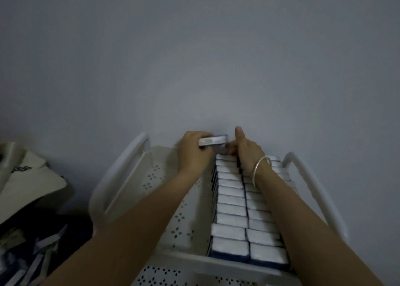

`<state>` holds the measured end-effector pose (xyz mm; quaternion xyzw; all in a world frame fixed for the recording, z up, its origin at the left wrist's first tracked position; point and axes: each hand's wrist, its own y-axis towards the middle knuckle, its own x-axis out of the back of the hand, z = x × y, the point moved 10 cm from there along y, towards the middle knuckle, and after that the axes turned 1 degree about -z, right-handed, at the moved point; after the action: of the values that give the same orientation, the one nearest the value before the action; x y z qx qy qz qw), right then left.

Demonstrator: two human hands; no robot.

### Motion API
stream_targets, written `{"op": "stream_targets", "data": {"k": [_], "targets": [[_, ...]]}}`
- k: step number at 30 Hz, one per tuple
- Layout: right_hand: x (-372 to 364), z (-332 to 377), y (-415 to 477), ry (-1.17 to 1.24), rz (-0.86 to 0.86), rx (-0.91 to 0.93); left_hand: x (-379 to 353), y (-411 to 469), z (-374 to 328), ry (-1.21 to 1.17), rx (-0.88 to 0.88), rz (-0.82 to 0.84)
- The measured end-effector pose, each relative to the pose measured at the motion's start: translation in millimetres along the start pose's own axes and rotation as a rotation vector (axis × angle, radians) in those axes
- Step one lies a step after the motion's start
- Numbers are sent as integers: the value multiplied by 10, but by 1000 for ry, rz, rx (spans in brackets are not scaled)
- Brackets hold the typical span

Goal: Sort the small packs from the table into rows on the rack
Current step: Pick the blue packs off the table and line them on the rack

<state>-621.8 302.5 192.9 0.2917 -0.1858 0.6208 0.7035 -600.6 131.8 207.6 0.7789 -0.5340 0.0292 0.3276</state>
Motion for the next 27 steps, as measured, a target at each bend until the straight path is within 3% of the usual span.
{"op": "stream_targets", "data": {"k": [2,6,10,13,16,22,27], "targets": [[45,-66,45,45,-44,-77,-216,-49,-112,-10,-93,115],[110,-101,106,-202,-133,-67,-297,-54,-65,-165,-105,215],[188,-54,91,-168,-200,-15,-133,-44,221,-163,100,13],[261,-21,67,-139,-233,53,-392,-185,383,-160,284,177],[219,95,30,-229,-170,194,-604,-290,406,-158,345,355],[120,160,17,-201,-49,224,-671,-382,615,-387,594,404],[63,143,87,-384,-34,253,-702,-407,604,-474,619,423]]}}
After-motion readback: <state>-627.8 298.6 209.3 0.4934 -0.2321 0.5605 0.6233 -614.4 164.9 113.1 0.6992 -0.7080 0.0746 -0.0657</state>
